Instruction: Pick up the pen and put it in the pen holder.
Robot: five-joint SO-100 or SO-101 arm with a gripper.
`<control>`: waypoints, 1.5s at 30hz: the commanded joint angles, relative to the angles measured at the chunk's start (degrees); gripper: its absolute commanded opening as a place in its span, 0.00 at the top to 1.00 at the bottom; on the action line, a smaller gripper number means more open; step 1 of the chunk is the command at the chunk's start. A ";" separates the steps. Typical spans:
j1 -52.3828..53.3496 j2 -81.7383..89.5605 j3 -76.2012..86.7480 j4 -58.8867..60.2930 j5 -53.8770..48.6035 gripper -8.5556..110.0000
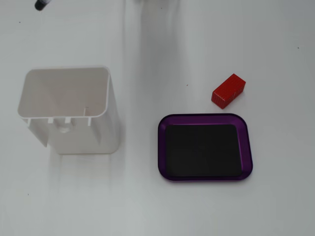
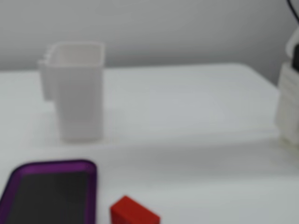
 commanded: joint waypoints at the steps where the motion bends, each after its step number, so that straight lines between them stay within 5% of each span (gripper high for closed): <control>1: 0.26 -5.71 -7.03 1.05 0.62 0.93; 22: 3.69 -23.12 -5.45 1.05 3.08 0.93; 45: 6.77 -22.85 -6.59 7.47 -2.20 0.89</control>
